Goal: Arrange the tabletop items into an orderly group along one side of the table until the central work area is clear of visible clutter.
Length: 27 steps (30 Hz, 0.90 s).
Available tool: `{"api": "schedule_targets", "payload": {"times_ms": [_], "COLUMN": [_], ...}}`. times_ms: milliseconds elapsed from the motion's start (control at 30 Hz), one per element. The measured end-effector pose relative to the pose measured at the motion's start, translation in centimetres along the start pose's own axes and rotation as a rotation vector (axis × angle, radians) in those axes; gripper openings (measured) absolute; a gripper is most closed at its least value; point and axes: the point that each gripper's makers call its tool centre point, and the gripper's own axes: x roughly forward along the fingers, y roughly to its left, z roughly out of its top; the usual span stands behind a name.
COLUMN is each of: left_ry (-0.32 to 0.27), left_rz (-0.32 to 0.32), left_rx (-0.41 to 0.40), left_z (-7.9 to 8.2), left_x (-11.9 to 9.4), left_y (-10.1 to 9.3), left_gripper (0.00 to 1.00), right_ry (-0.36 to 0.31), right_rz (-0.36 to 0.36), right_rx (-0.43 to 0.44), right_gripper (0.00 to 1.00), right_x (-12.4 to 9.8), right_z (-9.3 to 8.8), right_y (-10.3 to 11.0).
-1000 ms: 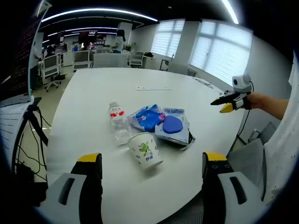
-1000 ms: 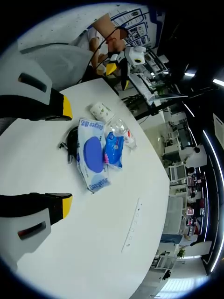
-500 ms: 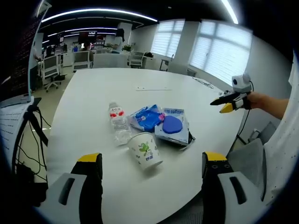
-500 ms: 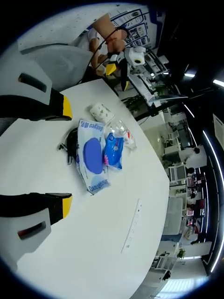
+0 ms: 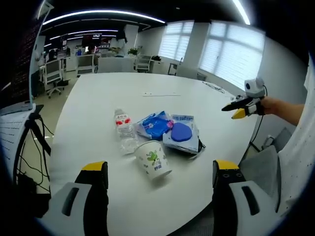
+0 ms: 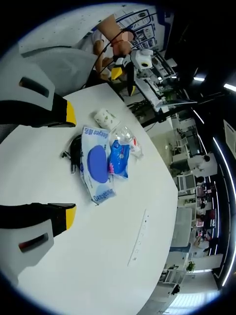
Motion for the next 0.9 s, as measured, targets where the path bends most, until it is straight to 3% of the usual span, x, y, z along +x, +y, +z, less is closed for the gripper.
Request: {"api": "schedule_targets", "payload": {"times_ms": [900], "left_ry": [-0.015], "left_rz": [0.003], "left_rx": [0.014], "left_z": [0.98], "left_x": [0.39], "left_y": [0.25], "left_gripper": [0.88], "right_ry": [-0.016], "right_rz": [-0.001], "right_rx": [-0.001], "right_gripper": [0.6], "right_x": [0.18], "right_z": [0.64], "right_y": [-0.15]}}
